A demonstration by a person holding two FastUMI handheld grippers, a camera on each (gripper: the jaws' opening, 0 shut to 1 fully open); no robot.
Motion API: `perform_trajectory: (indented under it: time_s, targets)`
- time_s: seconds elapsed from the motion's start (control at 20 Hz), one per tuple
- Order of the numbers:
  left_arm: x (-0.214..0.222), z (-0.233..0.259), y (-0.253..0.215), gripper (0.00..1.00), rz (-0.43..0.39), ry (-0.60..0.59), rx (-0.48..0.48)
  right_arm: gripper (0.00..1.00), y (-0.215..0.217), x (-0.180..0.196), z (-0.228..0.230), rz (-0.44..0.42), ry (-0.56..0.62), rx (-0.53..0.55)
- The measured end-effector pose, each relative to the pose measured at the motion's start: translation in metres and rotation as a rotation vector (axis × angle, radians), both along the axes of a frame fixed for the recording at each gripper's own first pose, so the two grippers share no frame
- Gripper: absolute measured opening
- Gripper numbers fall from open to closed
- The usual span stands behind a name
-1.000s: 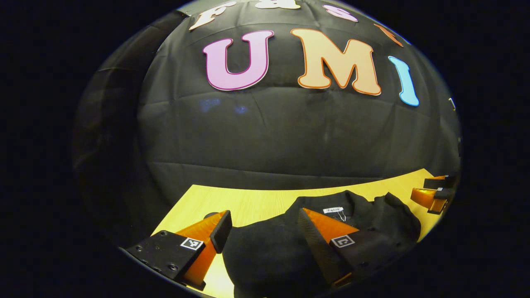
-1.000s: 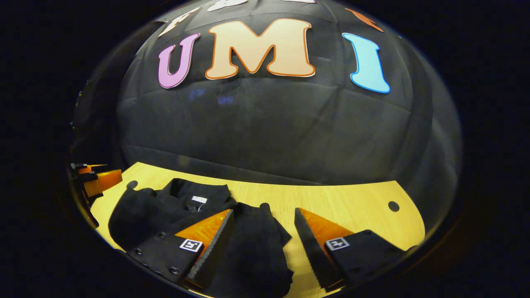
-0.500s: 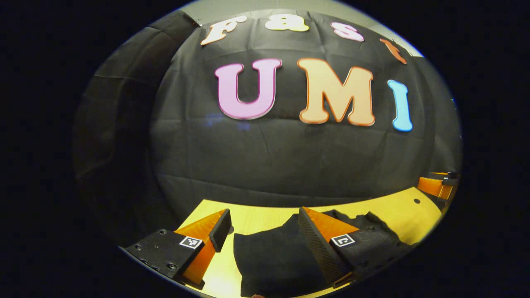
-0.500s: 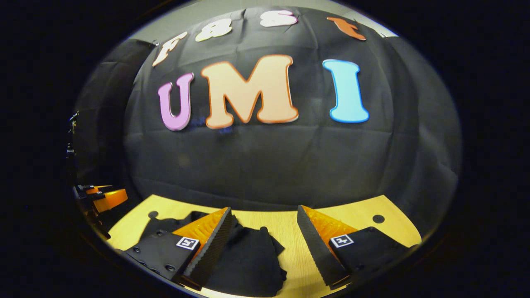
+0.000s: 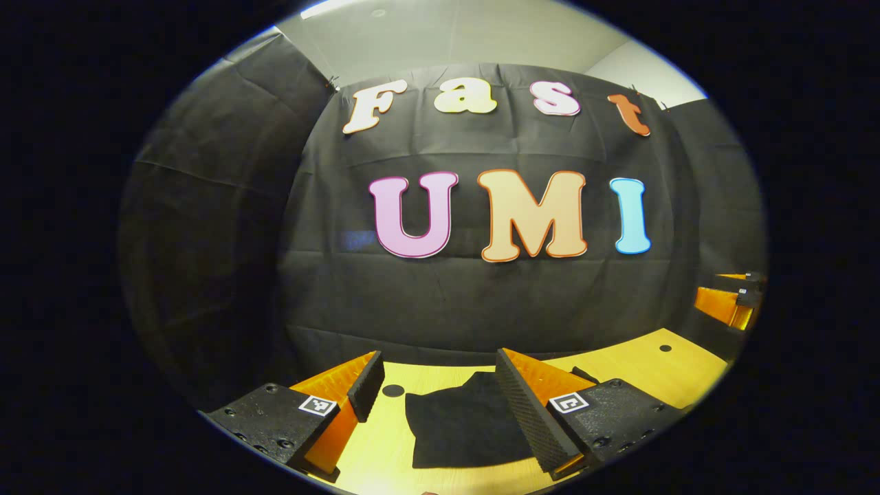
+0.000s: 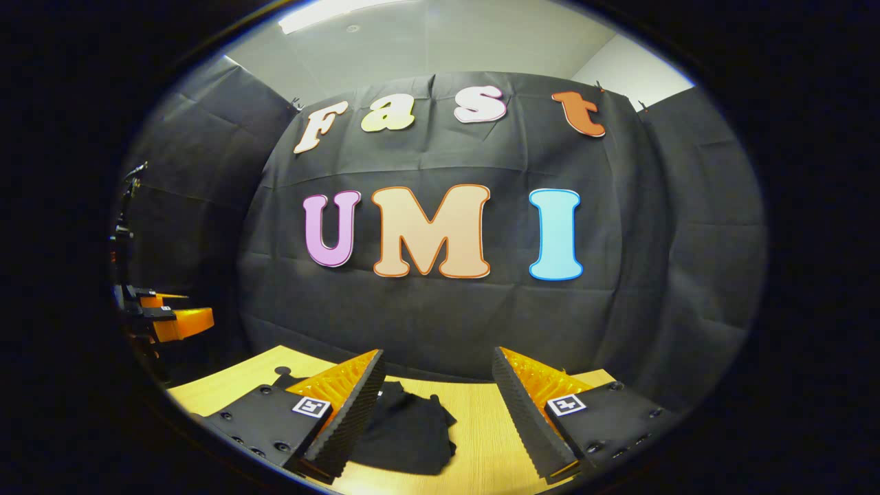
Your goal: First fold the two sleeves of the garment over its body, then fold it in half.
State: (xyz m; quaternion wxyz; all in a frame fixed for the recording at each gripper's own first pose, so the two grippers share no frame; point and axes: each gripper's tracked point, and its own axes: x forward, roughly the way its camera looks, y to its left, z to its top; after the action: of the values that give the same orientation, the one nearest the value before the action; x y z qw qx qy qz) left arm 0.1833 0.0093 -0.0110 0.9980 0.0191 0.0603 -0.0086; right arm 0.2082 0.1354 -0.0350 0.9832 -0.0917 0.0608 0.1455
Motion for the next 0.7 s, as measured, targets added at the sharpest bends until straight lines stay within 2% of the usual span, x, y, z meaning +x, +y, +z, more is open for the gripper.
perform_trajectory:
  time_s: [0.05,0.1,0.35,0.55,0.7]
  targets:
    - [-0.015,0.008,-0.003,0.93,0.0,-0.017,0.01,0.98,-0.002,-0.015,0.0,0.005,-0.003,0.005]
    - [-0.029,0.014,-0.002,0.99,0.01,-0.033,0.019,0.99,-0.006,-0.03,0.0,0.004,-0.005,0.01]
    - [-0.085,0.014,-0.009,0.99,0.038,-0.043,0.024,1.0,-0.025,-0.088,-0.013,-0.005,0.012,0.06]
    - [-0.128,-0.004,-0.01,0.99,0.077,0.005,-0.007,1.0,-0.048,-0.12,-0.026,-0.039,0.043,0.107]
    - [-0.15,-0.014,-0.01,0.99,0.097,0.028,-0.015,0.99,-0.064,-0.138,-0.033,-0.063,0.049,0.104]
